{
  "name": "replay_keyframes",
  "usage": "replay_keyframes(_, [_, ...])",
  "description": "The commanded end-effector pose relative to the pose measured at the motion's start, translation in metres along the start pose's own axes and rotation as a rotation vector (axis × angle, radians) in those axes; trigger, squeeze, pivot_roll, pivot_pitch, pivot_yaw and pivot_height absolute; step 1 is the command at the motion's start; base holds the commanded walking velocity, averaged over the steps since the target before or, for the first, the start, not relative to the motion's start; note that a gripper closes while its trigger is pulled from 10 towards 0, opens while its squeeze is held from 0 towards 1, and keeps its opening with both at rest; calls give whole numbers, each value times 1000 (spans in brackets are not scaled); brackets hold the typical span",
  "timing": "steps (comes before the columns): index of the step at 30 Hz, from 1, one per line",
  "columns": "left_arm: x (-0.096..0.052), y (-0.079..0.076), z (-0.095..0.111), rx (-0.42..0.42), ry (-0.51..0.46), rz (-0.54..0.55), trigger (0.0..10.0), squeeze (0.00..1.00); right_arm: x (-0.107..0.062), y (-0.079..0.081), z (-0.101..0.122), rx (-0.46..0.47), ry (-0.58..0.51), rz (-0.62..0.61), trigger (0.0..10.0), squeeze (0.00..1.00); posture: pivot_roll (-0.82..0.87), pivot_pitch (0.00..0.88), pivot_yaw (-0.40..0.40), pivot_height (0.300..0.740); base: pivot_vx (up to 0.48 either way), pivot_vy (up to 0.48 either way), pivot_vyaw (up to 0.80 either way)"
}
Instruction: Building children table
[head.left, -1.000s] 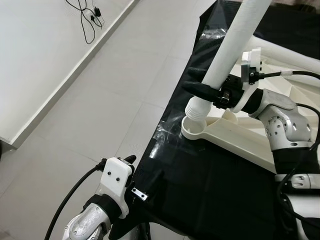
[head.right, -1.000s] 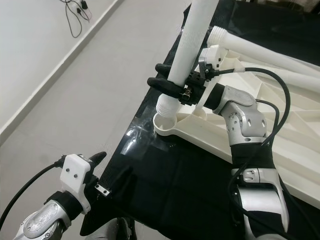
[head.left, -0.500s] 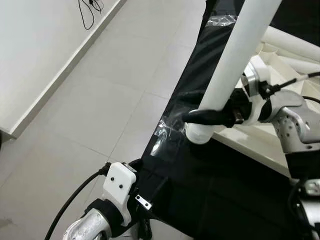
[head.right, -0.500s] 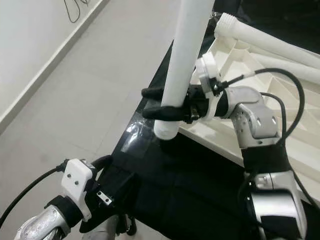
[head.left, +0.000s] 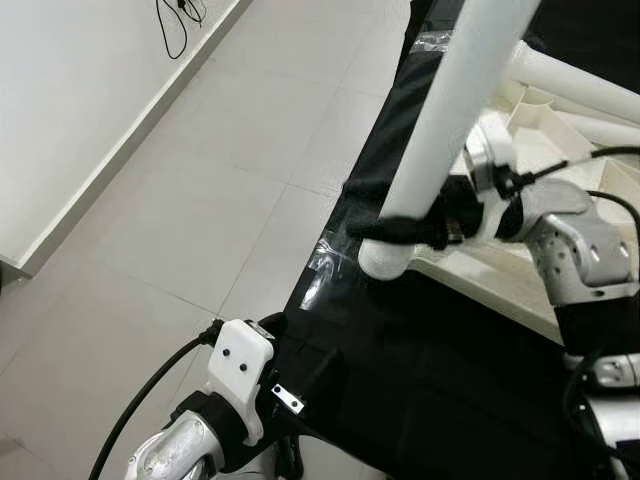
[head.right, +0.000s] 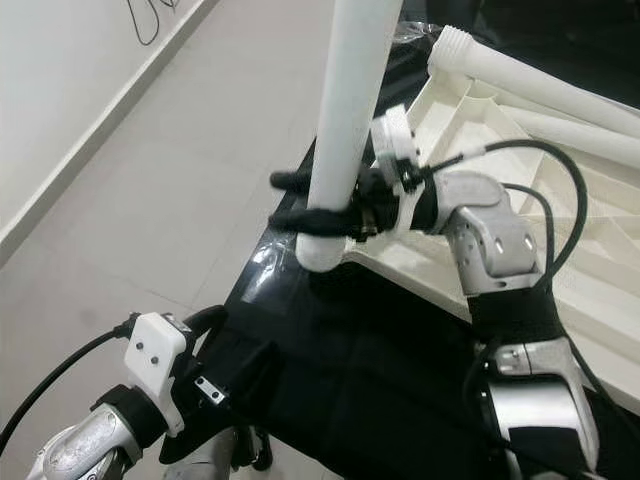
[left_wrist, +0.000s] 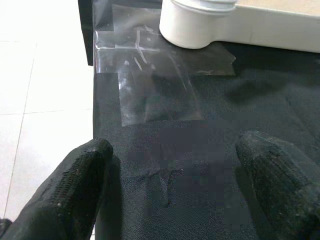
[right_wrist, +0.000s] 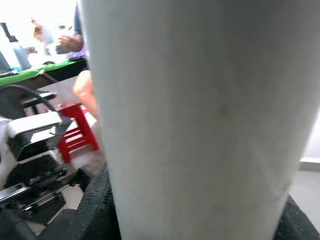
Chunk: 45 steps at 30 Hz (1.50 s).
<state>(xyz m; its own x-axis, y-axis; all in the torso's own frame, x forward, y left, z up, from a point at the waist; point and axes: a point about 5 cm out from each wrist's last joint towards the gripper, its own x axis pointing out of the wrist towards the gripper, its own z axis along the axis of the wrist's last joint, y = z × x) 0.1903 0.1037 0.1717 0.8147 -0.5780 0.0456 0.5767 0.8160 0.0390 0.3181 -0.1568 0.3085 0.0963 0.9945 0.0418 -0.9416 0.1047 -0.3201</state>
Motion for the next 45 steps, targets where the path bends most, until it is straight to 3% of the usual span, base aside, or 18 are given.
replay_keyframes(1, [-2,-1,-7,-8,30,-3,10000,0,-1,1,-6,8,25,-8,10000,0,22,442,63,740,0,0,0])
replay_keyframes(19, [-3,-4,-3,4,10,-36,10000,0,-7,-4,-11,1,58,-69,10000,0,26,445,65,740,0,0,0])
replay_keyframes(35, [-2,-4,-3,10,4,-39,10000,0,7,-1,-21,-50,112,-82,10000,0,23,434,61,740,0,0,0])
replay_keyframes(45, [-2,-4,-5,8,6,-41,10000,0,12,17,-24,-86,136,-58,10000,0,17,428,66,740,0,0,0])
